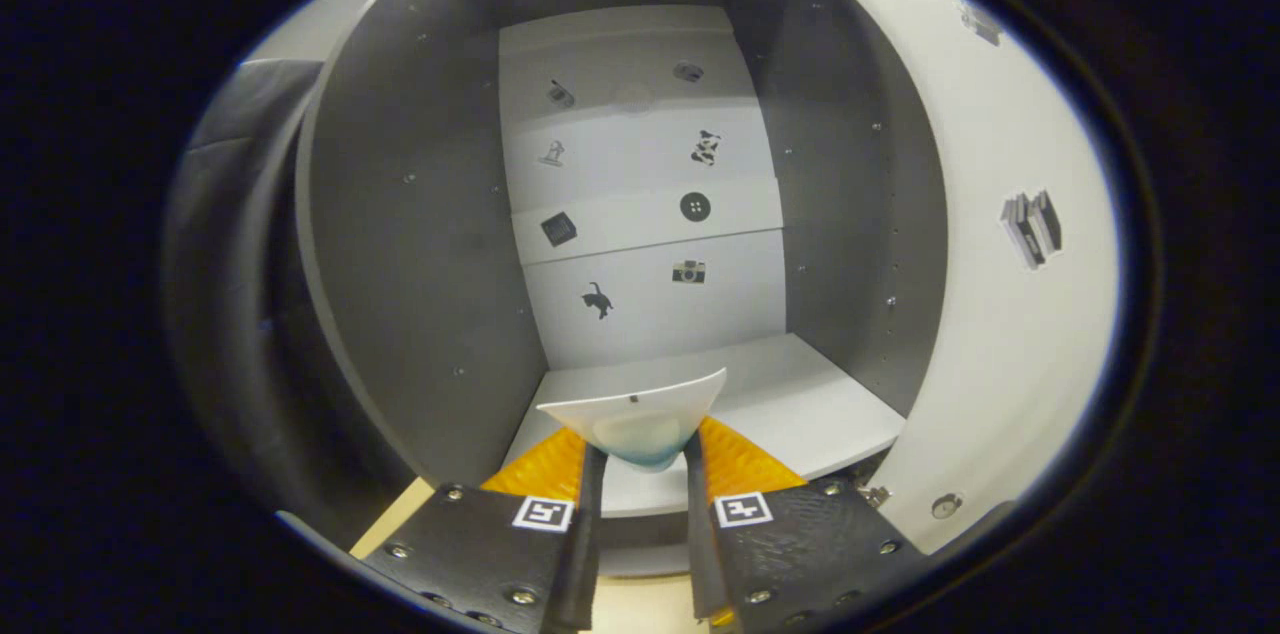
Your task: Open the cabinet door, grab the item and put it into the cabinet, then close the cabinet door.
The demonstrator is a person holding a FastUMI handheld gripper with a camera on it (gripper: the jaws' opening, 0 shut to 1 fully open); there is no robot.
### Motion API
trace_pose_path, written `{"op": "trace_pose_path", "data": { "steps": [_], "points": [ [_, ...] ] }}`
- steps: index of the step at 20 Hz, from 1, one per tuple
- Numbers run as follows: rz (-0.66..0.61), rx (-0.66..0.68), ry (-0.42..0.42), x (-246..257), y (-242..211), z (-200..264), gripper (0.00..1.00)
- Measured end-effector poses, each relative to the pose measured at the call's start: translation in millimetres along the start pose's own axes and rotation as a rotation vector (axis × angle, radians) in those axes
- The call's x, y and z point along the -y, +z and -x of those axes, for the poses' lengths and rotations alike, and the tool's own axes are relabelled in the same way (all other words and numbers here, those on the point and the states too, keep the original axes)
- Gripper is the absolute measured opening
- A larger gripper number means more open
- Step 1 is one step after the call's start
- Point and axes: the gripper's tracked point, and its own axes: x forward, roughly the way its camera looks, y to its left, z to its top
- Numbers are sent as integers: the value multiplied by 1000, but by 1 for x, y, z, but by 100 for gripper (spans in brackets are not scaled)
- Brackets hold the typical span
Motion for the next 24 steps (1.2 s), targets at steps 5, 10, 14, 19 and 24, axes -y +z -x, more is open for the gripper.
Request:
{"op": "trace_pose_path", "data": {
  "steps": [5,10,14,19,24],
  "points": [
    [23,-89,-36,13,-13,-24,37],
    [5,-189,-47,16,-23,-47,37],
    [7,-240,-61,17,-27,-61,37],
    [-44,-258,-71,20,-24,-73,43],
    [-72,-223,-64,18,-16,-78,49]
  ]
}}
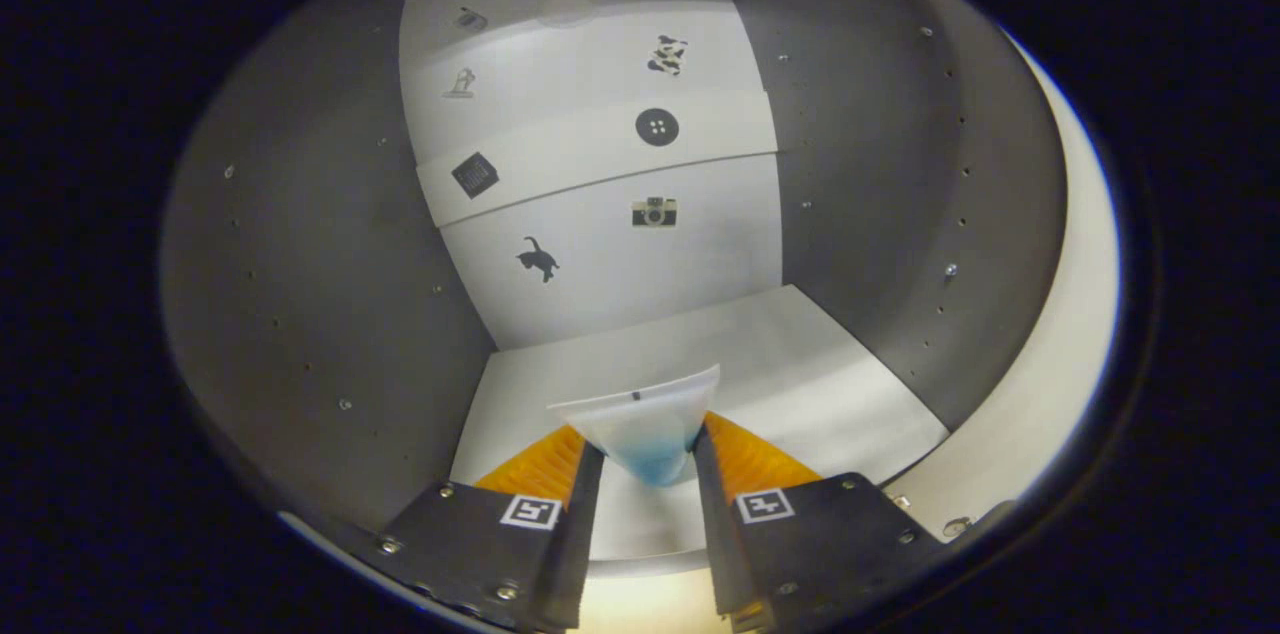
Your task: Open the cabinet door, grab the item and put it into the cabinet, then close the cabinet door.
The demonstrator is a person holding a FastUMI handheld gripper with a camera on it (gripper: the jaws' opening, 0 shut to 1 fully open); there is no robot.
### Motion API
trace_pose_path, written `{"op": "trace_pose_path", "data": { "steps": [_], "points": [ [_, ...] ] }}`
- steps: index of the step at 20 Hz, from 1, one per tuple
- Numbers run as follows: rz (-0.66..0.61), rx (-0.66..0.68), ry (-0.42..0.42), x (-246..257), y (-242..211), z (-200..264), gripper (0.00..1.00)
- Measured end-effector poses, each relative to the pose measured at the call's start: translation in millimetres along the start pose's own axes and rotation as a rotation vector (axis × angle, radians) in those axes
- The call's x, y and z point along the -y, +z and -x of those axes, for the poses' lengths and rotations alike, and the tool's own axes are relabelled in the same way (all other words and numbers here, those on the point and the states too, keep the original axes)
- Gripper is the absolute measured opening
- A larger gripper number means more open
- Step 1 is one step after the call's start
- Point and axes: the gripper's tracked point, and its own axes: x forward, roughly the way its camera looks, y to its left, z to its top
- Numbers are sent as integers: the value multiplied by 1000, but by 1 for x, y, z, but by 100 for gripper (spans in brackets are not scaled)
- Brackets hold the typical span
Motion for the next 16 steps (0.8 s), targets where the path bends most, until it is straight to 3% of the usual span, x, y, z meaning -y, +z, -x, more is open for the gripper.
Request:
{"op": "trace_pose_path", "data": {
  "steps": [6,7,10,16],
  "points": [
    [-19,38,59,-14,10,-1,51],
    [-24,46,59,-14,12,0,57],
    [-27,61,87,-22,14,2,58],
    [-19,194,133,-30,39,35,58]
  ]
}}
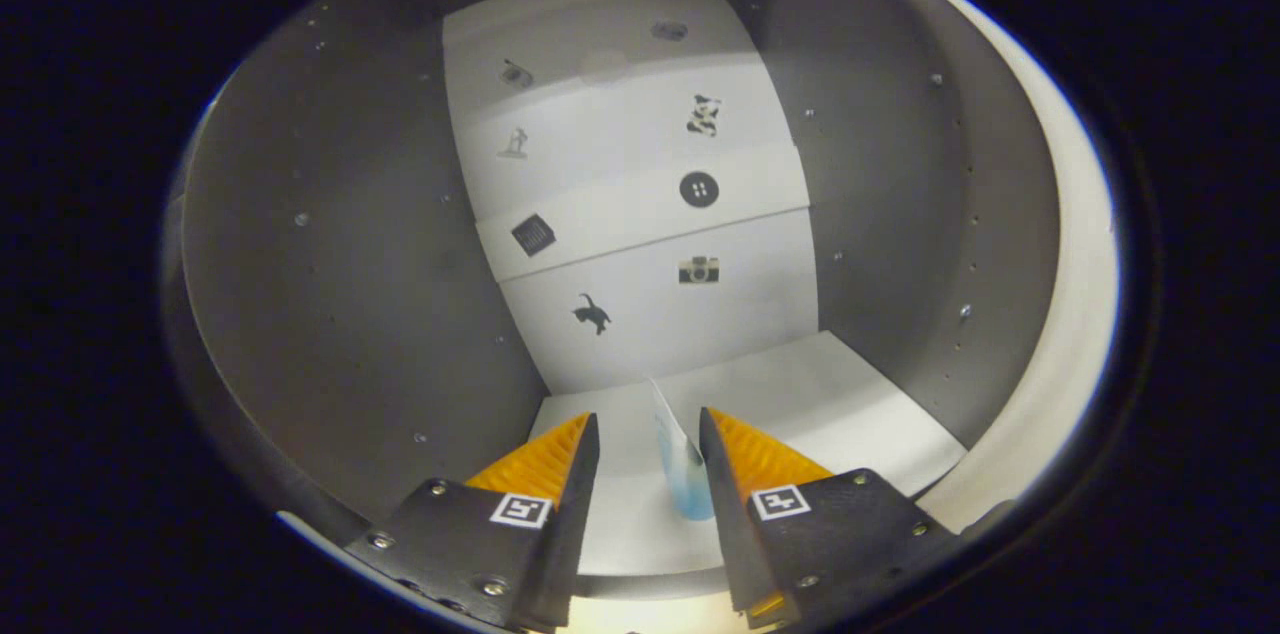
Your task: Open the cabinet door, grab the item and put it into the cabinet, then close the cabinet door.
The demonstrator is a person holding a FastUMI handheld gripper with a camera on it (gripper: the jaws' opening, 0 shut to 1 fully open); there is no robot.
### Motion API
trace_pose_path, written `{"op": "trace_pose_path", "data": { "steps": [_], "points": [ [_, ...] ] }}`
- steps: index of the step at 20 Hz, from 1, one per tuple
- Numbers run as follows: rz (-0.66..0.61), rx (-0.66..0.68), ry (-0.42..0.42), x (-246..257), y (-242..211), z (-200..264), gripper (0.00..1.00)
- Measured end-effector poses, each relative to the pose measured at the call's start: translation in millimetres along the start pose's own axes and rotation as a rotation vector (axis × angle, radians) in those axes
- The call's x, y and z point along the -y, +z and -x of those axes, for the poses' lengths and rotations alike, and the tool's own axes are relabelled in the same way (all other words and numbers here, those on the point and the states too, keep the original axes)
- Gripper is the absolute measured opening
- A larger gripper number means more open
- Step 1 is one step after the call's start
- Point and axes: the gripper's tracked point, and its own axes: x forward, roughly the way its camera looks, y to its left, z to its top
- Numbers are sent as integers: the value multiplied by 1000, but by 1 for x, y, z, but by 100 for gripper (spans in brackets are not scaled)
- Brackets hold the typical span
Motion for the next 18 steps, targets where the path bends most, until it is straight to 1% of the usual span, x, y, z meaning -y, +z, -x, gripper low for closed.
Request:
{"op": "trace_pose_path", "data": {
  "steps": [2,5,9,13,18],
  "points": [
    [9,51,-3,1,13,18,58],
    [16,107,-34,7,27,52,58],
    [66,180,-75,13,45,105,58],
    [60,273,-104,20,63,157,58],
    [99,361,-187,43,68,224,58]
  ]
}}
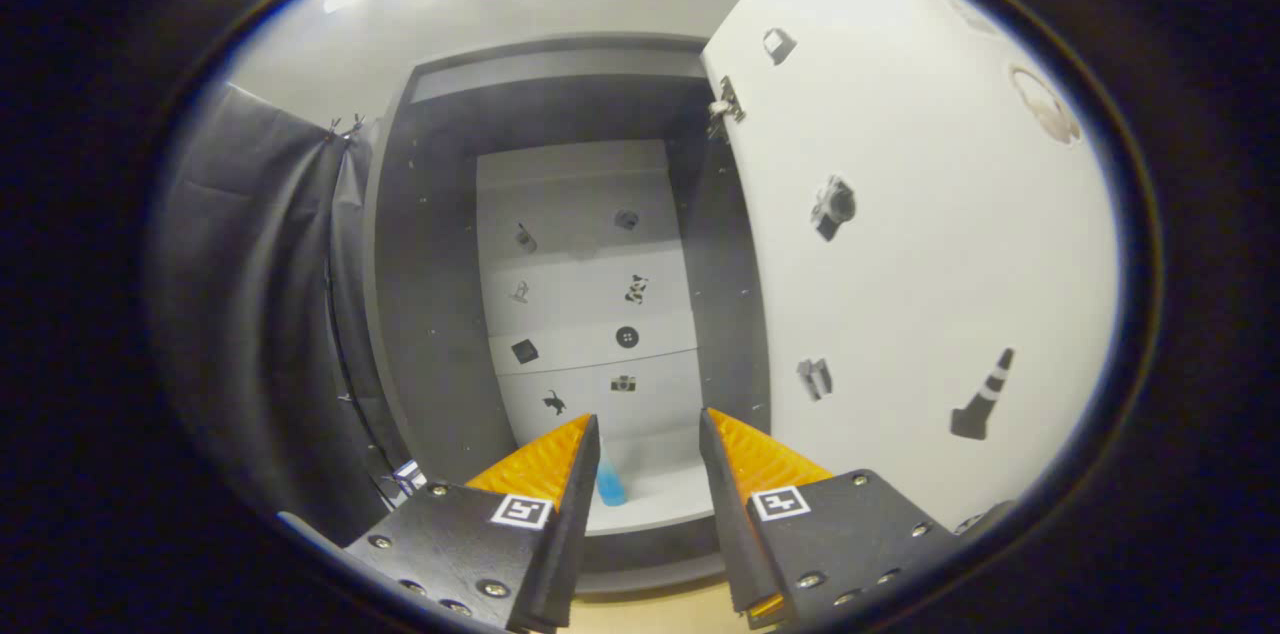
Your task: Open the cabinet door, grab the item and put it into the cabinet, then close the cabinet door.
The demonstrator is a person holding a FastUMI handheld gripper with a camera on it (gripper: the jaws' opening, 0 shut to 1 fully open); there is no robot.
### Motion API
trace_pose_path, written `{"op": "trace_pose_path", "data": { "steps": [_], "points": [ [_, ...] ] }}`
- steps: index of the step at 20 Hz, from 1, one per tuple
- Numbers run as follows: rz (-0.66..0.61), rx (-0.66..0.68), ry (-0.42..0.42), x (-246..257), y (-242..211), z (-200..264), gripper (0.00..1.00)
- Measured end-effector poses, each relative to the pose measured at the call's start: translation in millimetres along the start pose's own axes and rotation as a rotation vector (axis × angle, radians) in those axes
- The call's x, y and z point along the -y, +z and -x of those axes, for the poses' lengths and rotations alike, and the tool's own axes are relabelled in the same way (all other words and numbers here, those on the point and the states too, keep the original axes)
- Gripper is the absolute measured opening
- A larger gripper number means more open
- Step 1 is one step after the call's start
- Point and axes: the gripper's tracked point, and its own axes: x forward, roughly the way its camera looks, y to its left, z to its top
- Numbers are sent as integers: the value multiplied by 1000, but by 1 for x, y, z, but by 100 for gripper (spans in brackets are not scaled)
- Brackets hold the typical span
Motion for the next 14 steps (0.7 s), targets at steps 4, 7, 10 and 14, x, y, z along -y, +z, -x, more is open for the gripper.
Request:
{"op": "trace_pose_path", "data": {
  "steps": [4,7,10,14],
  "points": [
    [20,48,-54,25,17,40,58],
    [31,77,-86,43,28,67,58],
    [40,130,-132,66,42,93,58],
    [36,169,-196,98,55,129,58]
  ]
}}
